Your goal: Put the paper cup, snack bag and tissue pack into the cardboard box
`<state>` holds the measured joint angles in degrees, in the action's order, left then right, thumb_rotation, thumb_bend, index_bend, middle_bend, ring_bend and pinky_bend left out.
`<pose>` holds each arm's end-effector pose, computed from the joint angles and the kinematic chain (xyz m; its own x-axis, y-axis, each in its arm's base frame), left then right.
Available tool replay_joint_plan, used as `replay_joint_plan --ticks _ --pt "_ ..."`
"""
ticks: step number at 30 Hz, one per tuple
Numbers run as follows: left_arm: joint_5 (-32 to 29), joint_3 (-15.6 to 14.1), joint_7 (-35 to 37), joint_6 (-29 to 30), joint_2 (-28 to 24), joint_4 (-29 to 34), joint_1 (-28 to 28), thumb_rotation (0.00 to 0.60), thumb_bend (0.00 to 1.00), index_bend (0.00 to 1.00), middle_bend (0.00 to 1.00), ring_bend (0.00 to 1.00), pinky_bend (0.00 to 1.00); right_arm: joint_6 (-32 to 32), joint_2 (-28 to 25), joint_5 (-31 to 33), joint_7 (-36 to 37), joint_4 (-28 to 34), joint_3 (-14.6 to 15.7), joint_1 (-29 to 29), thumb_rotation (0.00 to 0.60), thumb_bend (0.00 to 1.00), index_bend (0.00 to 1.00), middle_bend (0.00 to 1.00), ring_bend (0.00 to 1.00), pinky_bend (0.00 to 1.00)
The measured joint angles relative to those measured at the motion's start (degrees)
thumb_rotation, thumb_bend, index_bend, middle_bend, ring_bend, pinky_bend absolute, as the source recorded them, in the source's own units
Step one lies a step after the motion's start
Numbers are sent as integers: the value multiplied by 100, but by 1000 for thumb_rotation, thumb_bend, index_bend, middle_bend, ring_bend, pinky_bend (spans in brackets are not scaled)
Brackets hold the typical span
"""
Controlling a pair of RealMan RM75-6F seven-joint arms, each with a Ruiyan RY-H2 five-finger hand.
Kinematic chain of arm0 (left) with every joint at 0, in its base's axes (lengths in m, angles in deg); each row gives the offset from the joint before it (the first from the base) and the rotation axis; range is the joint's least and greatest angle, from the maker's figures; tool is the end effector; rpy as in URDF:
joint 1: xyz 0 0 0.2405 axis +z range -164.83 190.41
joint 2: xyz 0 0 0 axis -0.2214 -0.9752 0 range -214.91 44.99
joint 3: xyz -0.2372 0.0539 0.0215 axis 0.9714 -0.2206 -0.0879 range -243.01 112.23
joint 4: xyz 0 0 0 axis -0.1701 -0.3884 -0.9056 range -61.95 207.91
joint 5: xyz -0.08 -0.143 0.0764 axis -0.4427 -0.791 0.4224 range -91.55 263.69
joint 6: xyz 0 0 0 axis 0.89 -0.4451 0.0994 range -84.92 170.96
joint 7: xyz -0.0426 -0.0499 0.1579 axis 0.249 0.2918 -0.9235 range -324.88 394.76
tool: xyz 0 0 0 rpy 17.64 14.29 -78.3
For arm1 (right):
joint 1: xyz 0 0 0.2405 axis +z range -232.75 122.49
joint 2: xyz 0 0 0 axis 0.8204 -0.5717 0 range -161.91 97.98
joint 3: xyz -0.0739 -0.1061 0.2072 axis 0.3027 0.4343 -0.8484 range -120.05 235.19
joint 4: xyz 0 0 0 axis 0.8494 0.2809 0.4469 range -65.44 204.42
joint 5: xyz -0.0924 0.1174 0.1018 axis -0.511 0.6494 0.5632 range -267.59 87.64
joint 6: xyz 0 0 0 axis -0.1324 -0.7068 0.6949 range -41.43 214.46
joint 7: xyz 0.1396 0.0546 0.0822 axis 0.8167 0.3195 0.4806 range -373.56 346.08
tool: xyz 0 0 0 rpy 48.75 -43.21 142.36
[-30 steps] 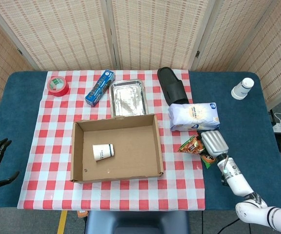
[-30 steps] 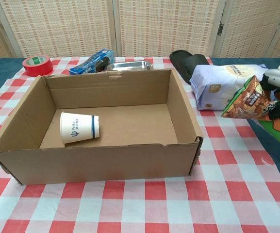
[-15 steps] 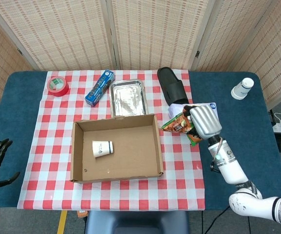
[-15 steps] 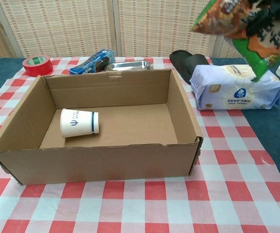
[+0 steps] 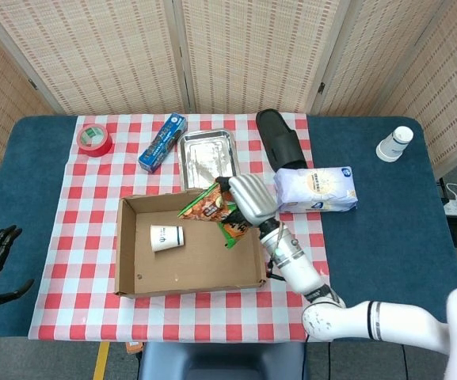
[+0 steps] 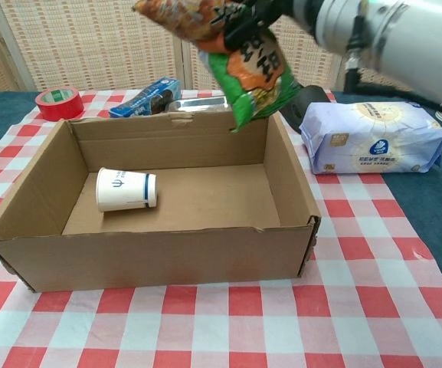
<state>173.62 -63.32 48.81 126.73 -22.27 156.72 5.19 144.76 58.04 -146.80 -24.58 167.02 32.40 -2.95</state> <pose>-0.3042 0.2191 0.1960 0.3367 0.0160 0.9415 0.9401 -0.0620 -0.3352 0.0043 -0.3675 0.0399 -0.0334 -0.2703 0.9622 -0.8851 -0.4391 -0.1541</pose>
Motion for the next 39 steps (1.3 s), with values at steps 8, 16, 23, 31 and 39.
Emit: replay_joint_plan --ticks 8,16,23,31,39 --pt "35 -10 115 23 -31 -30 7 600 221 0 0 0 0 -902 65 342 196 -182 199 296 600 0 52 141 26 229" --pt "18 6 127 11 -31 -33 -5 600 220 0 0 0 0 -1545 -386 655 339 -50 371 506 600 0 0 5 0 135" --pt "22 -3 48 -1 -18 -10 -13 600 220 0 0 0 0 -1115 -791 551 265 286 378 435 600 0 0 3 0 132" --pt "14 -7 -66 -1 11 17 -10 600 221 0 0 0 0 -980 -1112 754 240 462 447 337 600 0 0 0 0 97" --pt "-20 2 -32 -27 12 -10 -14 600 221 0 0 0 0 -913 -1304 683 33 524 588 344 600 0 0 0 0 93"
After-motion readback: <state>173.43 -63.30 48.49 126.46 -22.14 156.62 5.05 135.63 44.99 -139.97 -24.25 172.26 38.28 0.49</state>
